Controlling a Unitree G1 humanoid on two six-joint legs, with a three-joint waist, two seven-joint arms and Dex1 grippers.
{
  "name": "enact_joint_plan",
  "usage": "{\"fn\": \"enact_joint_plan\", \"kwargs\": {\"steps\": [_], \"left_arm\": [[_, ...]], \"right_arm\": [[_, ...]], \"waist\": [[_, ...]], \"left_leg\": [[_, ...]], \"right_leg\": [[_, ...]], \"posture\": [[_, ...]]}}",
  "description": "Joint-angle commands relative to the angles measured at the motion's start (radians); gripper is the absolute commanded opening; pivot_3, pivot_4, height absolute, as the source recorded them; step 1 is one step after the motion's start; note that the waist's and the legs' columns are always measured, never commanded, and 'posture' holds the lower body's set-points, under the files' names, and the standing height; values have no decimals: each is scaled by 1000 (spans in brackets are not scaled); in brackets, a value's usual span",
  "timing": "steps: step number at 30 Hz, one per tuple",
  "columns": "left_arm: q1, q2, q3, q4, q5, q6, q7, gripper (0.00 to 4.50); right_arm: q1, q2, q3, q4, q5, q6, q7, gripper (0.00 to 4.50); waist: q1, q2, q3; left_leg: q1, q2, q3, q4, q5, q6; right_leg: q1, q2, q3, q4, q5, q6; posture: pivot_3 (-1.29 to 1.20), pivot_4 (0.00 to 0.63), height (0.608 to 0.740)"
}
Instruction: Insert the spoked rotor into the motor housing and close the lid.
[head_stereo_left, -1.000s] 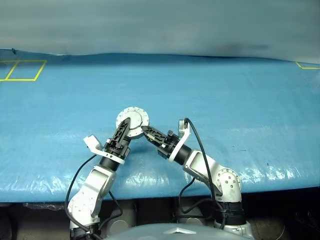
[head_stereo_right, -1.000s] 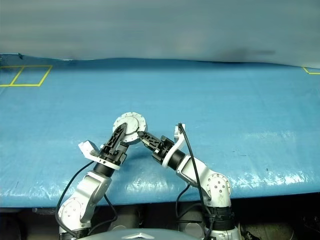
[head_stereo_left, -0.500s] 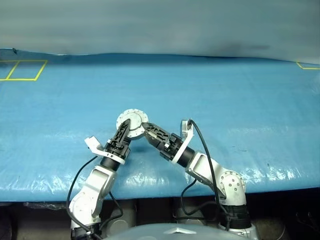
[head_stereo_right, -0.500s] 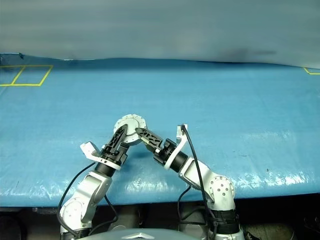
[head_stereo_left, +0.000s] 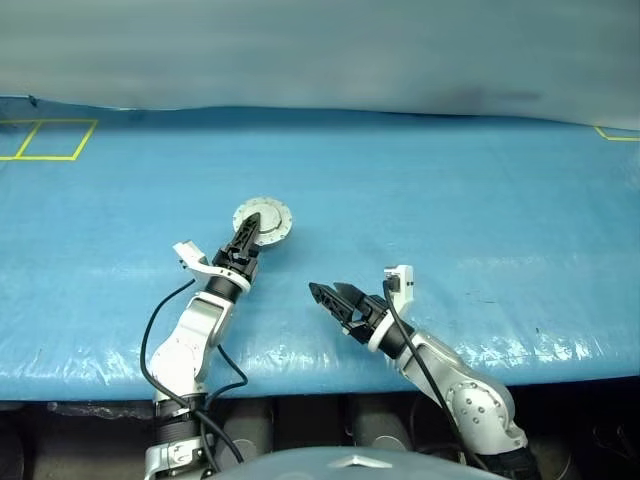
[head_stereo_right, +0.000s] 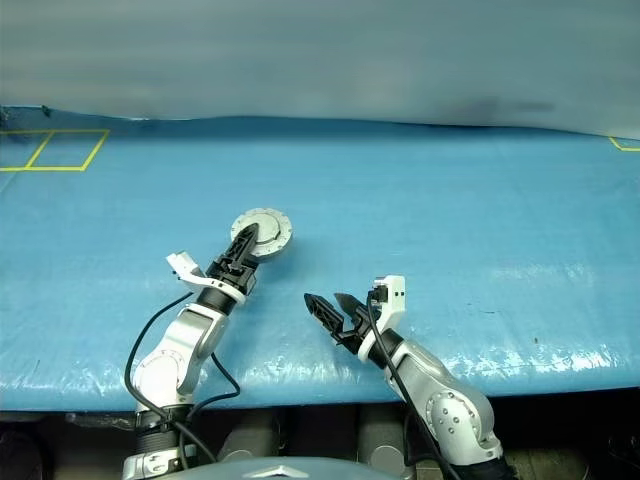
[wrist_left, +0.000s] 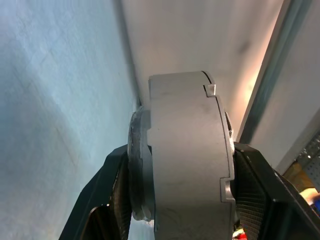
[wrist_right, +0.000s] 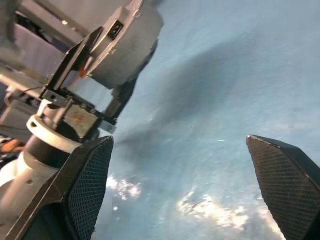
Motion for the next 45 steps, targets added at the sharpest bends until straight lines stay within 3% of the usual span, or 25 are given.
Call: {"fn": "enact_joint_plan", "kwargs": {"steps": [1, 4, 8, 18, 26, 28, 34, 45], "left_arm": [[-107, 34, 54, 61, 37, -33, -27, 2420], [-231, 77, 95, 211, 96, -51, -62, 2420], [-383, 131, 144, 411, 182, -89, -118, 2420], [-686, 233, 208, 911, 419, -202, -250, 2420], [-759, 240, 241, 1094, 555, -252, -254, 2420], [-760, 241, 256, 1103, 569, -250, -253, 2420], [-686, 254, 285, 1023, 594, -185, -220, 4369], [-303, 139, 285, 391, 499, 120, -14, 4465]], "right_arm": [[18, -8, 40, -9, -208, -164, 31, 4500], [23, -55, 89, 28, -375, -269, 70, 4500], [26, -58, 99, 62, -473, -324, 72, 4500], [64, -13, 91, 77, -536, -333, 78, 4500], [89, 1, 95, 66, -576, -329, 84, 4500], [93, 2, 95, 64, -581, -329, 87, 4500], [81, 4, 93, 68, -584, -318, 98, 4500], [19, 8, 98, 94, -576, -280, 153, 4500]], "waist": [[0, -1, 0], [1, -2, 1], [3, -4, 2], [-1, -6, 4], [-2, -7, 4], [-2, -7, 4], [-11, -7, 4], [-32, -2, -2]], "left_leg": [[0, 0, 0, 0, 0, 0], [0, -1, 0, 1, 0, 0], [0, -1, 0, 1, 0, 0], [0, -2, 0, 1, 0, 0], [1, -2, -1, 1, 0, 0], [2, -2, -1, 1, 0, 0], [4, -1, 0, 2, 0, 0], [11, 0, 3, 1, 0, 0]], "right_leg": [[0, 0, 0, 0, 0, 0], [1, 0, 0, 0, 1, 2], [1, 0, 0, 0, 2, 2], [1, 0, 1, -1, 5, 8], [2, 0, 1, 0, 6, 10], [3, 0, 1, 0, 6, 10], [4, -1, 1, 1, 6, 10], [9, 0, 4, 4, 5, 8]], "posture": [[0, 150, 740], [0, 150, 740], [0, 150, 740], [0, 150, 740], [0, 150, 740], [0, 150, 740], [0, 150, 740], [0, 150, 740]]}}
